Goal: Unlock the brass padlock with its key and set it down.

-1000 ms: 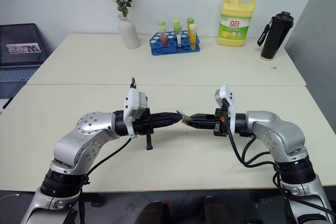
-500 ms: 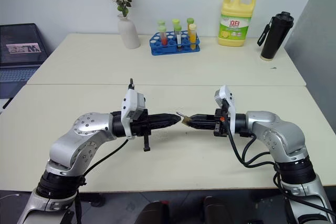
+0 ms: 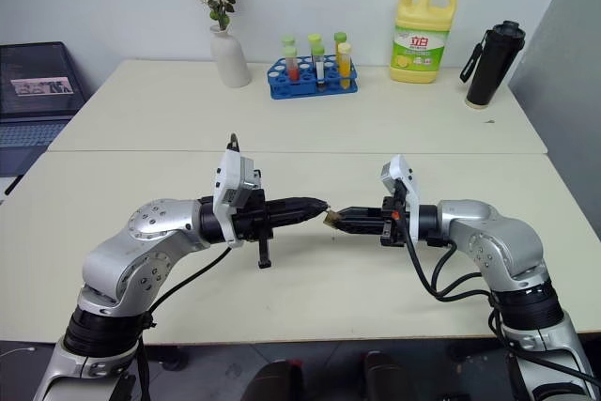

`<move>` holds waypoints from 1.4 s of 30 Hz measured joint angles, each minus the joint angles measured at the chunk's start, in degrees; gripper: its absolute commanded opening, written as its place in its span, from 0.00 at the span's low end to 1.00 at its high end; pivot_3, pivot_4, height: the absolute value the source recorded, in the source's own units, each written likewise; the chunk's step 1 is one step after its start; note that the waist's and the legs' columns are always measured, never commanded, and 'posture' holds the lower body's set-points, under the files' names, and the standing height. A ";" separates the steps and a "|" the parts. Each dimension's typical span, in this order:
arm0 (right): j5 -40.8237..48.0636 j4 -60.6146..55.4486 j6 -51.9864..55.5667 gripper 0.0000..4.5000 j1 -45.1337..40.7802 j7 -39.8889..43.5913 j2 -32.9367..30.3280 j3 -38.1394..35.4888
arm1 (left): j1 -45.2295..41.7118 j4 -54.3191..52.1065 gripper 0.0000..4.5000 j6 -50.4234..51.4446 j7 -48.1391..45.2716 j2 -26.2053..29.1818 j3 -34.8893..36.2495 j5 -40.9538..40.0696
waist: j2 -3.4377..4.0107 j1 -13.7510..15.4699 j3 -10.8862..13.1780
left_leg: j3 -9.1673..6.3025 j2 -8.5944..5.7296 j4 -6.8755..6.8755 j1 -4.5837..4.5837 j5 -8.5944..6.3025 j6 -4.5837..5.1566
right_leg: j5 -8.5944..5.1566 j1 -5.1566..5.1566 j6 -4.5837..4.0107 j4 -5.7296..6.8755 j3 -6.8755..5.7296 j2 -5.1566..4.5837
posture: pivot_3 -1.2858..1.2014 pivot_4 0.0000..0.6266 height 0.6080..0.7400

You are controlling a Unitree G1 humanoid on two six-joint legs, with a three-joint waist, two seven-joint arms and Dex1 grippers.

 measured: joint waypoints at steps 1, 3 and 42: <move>0.00 0.00 0.00 0.03 0.00 0.00 0.00 0.00 | 0.00 0.27 0.00 -0.24 -0.05 0.00 -0.10 0.25 | 0.00 0.00 0.00 | 0.00 0.00 0.00 0.00 0.00 0.00 | 0.00 0.00 0.00 0.00 0.00 0.00 | 0.52 0.24 1.00; 0.01 0.00 0.00 0.03 0.00 0.00 0.00 0.00 | 0.01 0.65 0.00 -0.46 -0.11 0.00 -0.21 0.83 | 0.00 0.00 0.00 | 0.00 0.00 0.00 0.00 0.00 0.00 | 0.00 0.00 0.00 0.00 0.00 0.00 | 0.52 0.24 1.00; -6.96 14.69 19.67 0.41 -10.04 -0.29 0.06 15.69 | 20.46 4.77 0.63 -53.96 -3.29 12.94 -2.43 31.99 | 0.05 -0.14 0.03 | 0.11 0.05 -0.07 -0.01 -0.01 0.01 | -0.04 -0.11 -0.07 0.00 -0.01 -0.31 | 0.52 0.24 1.00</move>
